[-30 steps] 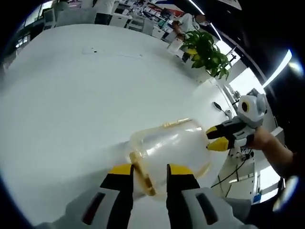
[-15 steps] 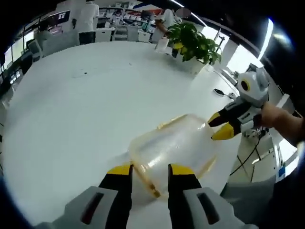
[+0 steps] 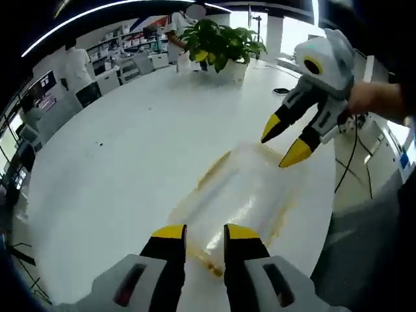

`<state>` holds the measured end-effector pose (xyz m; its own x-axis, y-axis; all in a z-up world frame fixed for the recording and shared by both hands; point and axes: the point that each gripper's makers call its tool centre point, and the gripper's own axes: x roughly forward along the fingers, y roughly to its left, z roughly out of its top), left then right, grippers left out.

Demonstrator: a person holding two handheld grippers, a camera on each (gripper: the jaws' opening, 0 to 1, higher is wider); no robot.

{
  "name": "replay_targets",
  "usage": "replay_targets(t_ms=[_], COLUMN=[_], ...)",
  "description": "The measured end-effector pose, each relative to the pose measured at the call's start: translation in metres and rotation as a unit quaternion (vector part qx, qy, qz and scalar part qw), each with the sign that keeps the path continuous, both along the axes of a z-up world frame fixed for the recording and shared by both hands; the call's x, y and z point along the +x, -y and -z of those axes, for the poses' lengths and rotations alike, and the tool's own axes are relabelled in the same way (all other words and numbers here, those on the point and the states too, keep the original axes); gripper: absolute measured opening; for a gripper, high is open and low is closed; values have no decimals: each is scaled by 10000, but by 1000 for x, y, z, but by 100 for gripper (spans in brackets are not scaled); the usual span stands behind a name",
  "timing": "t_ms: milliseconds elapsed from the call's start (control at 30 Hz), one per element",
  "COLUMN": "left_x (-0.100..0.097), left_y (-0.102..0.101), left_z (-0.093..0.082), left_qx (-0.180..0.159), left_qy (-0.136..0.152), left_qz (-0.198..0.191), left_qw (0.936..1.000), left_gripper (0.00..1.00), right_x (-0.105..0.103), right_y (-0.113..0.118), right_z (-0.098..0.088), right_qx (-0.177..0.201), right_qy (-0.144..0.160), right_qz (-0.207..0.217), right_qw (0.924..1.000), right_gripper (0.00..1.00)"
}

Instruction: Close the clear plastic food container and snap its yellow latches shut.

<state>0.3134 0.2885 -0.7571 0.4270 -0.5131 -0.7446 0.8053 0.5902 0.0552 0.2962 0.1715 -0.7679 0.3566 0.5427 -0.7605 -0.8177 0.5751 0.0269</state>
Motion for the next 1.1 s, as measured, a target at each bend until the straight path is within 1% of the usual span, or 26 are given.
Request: replay_targets(t_ms=[33,67,100,167,200,233,267,300,367,433,467,533,667,800,900,967,1000,1033,1067,1100], left_x=[-1,-5,-5,-9,-11,-9,-8,-8,-9,-12,-13,-15,-22,-32,-36,-37,-35,-32,-31,-33], left_y=[5,12,13,18,20,22,25,27,29,30,30,29,31,35,37,38,39,38,38,40], left_z=[-2,-4,-4,-3,-3,-4,-5,-6,-6,-4,-2,-2,0,2,1,1,1,2,2,2], left_qx=[-81,-119,-106,-59,-72,-108,-136,-145,-176,-161,-128,-72,-154,-189,-148,-126,-81,-40,-17,-22], left_qy=[37,80,92,130,140,182,235,240,210,191,195,297,249,171,222,260,343,416,461,510], left_qz=[142,336,399,598,602,581,619,648,663,753,806,954,1010,1116,1223,1263,1250,1206,1183,1249], left_qw=[9999,9993,9991,9981,9981,9981,9977,9975,9974,9969,9965,9950,9945,9934,9921,9916,9915,9918,9919,9909], left_gripper=[16,16,16,16,17,18,19,19,19,19,19,19,19,21,22,26,30,37,42,45], right_x=[2,4,7,10,9,5,3,0,-2,-1,-2,-3,-2,1,3,5,5,6,6,7], right_y=[-3,-6,-12,-24,-29,-36,-43,-51,-54,-56,-58,-61,-64,-66,-69,-71,-72,-72,-73,-73], right_z=[-4,-7,-13,-20,-21,-20,-20,-19,-12,-8,-9,-10,-13,-13,-15,-14,-15,-14,-14,-14], right_qx=[92,184,407,793,847,883,940,887,556,451,472,534,546,599,568,526,498,465,460,457], right_qy=[98,103,124,19,-43,-137,-118,-46,32,69,54,52,180,166,221,240,256,259,249,230], right_qz=[-57,-42,-20,-69,-170,-372,-545,-799,-1054,-1096,-1080,-1100,-1221,-1201,-1246,-1316,-1350,-1386,-1401,-1407], right_qw=[9999,9998,9991,9968,9963,9953,9940,9928,9929,9929,9930,9925,9909,9908,9903,9896,9893,9889,9888,9887], right_gripper=[28,29,30,33,33,32,33,35,37,37,37,37,38,40,41,41,41,41,41,41])
